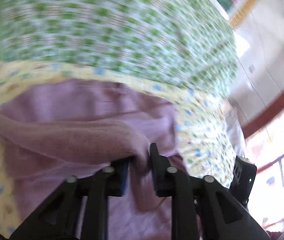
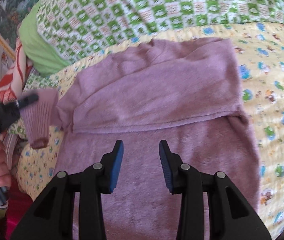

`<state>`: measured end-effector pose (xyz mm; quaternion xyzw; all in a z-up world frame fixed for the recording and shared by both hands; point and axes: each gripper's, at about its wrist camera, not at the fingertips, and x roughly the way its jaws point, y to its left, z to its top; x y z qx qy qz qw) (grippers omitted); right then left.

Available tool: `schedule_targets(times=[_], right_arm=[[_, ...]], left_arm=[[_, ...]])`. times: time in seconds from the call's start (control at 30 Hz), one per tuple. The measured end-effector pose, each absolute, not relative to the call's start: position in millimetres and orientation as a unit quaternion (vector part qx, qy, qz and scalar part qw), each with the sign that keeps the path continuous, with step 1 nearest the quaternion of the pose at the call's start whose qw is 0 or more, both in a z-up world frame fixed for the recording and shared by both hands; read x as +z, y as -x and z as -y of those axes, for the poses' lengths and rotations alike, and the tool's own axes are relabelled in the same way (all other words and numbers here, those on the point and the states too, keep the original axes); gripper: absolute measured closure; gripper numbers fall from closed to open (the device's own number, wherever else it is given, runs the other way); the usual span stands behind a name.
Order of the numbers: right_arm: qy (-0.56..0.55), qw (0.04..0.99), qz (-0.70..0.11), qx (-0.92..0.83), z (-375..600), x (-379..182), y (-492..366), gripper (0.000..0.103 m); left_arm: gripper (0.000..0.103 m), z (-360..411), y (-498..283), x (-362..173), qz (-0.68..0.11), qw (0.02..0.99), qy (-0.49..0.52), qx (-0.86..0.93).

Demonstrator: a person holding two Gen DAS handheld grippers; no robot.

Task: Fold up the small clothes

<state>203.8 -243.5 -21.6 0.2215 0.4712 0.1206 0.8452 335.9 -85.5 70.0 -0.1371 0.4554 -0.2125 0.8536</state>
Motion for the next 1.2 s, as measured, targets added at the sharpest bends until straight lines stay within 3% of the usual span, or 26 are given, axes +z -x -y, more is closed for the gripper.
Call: schedule_targets(times=[0.13, 0.37, 0.57, 0.7, 0.8, 0.83, 0.87, 0.9, 1.07, 1.17, 1.2], right_arm=[[-0.218, 0.845, -0.482, 0.076, 270.3, -26.8, -205.5, 0.064], [-0.189, 0.850, -0.487, 0.072, 283.5, -41.3, -215.8, 0.053], [-0.091, 0.874, -0.461, 0.121, 254.0, -43.3, -251.1, 0.050], [0.026, 0.889, -0.432, 0.150, 227.9, -51.2, -275.5, 0.033], [0.106, 0.878, -0.439, 0.158, 212.8, -72.4, -290.9, 0.032], [0.128, 0.868, -0.451, 0.163, 211.0, -84.3, -297.8, 0.042], [0.123, 0.858, -0.467, 0.177, 214.0, -90.5, -302.5, 0.062], [0.099, 0.847, -0.488, 0.185, 218.9, -91.6, -308.7, 0.097], [-0.233, 0.808, -0.466, 0.274, 299.8, -24.7, -306.3, 0.097], [-0.281, 0.804, -0.458, 0.255, 337.2, -11.2, -310.2, 0.097], [-0.278, 0.800, -0.477, 0.233, 350.7, -21.2, -320.0, 0.097]], left_arm=[[0.070, 111.0, -350.7, 37.6, -0.499, 0.834, 0.107, -0.212], [0.062, 24.8, -306.8, -20.0, -0.528, 0.843, 0.035, -0.097], [0.062, -51.8, -307.9, -72.5, -0.560, 0.827, 0.019, 0.043], [0.061, -65.8, -315.2, -83.9, -0.557, 0.828, 0.036, 0.053], [0.061, -68.6, -313.7, -83.8, -0.550, 0.832, 0.038, 0.063], [0.061, -67.0, -314.1, -83.8, -0.548, 0.833, 0.033, 0.066], [0.061, -65.0, -313.1, -83.3, -0.546, 0.835, 0.027, 0.067], [0.061, -64.8, -313.3, -82.8, -0.545, 0.836, 0.026, 0.068], [0.067, -69.7, -315.1, -79.6, -0.537, 0.839, 0.051, 0.071], [0.067, -78.9, -312.6, -78.0, -0.532, 0.841, 0.068, 0.074], [0.062, -81.7, -312.3, -79.0, -0.532, 0.840, 0.064, 0.080]])
